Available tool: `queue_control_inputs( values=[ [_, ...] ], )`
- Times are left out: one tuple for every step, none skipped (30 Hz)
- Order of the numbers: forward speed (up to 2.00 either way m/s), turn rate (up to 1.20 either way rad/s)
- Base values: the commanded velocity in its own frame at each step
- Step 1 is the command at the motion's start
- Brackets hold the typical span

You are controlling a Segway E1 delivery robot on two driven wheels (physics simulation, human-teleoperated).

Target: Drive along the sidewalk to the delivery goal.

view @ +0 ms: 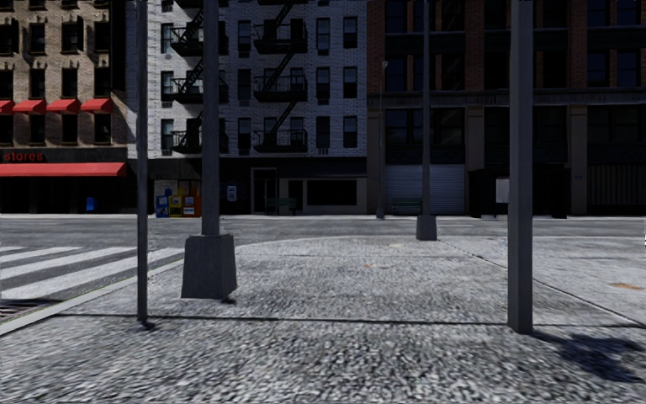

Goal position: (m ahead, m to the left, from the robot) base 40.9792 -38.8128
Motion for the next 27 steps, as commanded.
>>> queue_control_inputs(
  values=[
    [2.0,-0.43],
    [2.0,-0.43],
    [2.0,-0.44],
    [2.0,-0.44],
    [2.0,-0.44],
    [2.0,-0.44],
    [2.0,-0.44],
    [2.0,-0.44],
    [2.0,-0.44],
    [2.0,-0.44],
    [2.0,-0.44],
    [2.0,-0.44],
    [2.0,-0.37],
    [2.0,-0.34],
    [2.0,-0.33],
    [2.0,-0.33],
    [2.0,-0.33],
    [2.0,-0.33],
    [2.0,-0.33],
    [2.0,-0.33],
    [2.0,-0.33],
    [2.0,-0.38],
    [1.92,-0.39],
    [1.72,-0.39],
    [1.72,-0.39],
    [1.59,-0.4],
    [1.41,-0.4]
  ],
)
